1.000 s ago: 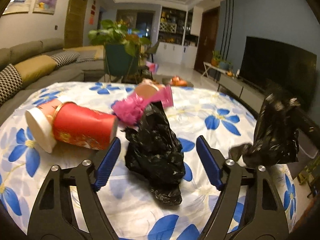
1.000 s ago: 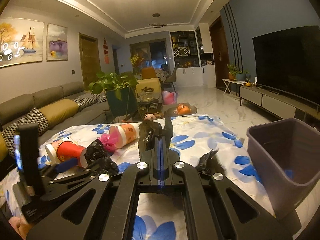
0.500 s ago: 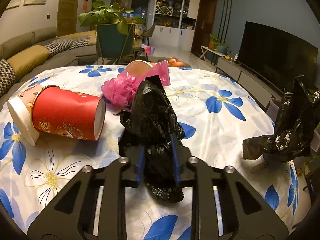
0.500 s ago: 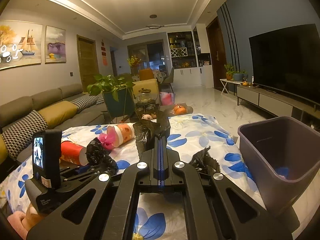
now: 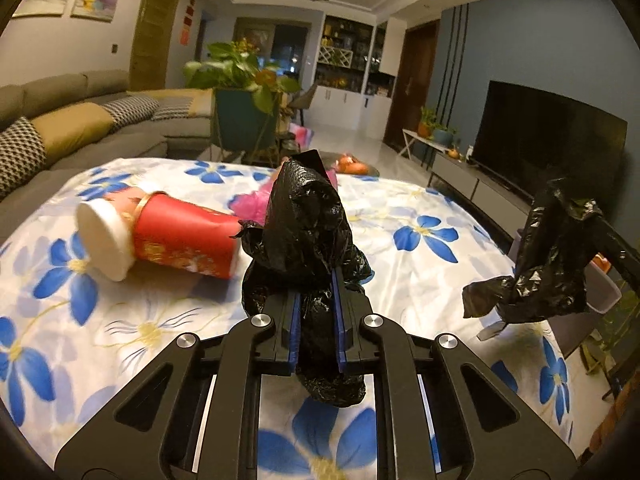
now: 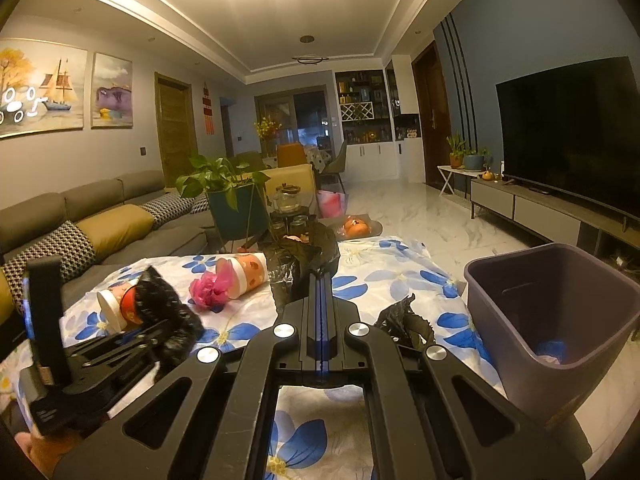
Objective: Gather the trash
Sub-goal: 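Grasp the black plastic bag with the right tool while the left tool grasps it too, then carry the black bag in both tools over the grey bin and lower it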
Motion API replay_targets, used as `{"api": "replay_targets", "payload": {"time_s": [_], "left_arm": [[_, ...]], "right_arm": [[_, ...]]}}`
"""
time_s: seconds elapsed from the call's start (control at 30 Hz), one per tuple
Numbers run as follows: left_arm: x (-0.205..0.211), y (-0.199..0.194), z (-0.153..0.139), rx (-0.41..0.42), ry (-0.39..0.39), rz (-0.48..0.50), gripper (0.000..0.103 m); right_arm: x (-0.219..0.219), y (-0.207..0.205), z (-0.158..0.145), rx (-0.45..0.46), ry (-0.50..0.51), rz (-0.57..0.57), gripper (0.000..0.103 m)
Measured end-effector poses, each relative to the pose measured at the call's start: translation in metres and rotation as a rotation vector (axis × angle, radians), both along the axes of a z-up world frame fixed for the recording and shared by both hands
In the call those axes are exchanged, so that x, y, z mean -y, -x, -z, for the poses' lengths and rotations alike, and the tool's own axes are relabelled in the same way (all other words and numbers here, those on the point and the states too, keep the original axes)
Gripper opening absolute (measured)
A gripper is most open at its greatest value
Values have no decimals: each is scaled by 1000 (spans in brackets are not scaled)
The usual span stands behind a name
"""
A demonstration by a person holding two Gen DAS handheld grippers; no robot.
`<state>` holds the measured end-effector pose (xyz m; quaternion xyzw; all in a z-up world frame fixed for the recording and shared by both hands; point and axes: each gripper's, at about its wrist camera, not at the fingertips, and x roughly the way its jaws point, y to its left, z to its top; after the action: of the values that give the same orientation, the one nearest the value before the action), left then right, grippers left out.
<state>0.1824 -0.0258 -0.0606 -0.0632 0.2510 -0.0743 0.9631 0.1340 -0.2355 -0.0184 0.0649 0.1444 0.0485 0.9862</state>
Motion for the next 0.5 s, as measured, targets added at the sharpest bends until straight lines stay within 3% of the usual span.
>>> {"api": "replay_targets", "payload": {"time_s": [0.5], "left_arm": [[-24, 64, -34, 75, -48, -109, 13]], "right_arm": [[-15, 20, -9, 4, -9, -24, 1]]}}
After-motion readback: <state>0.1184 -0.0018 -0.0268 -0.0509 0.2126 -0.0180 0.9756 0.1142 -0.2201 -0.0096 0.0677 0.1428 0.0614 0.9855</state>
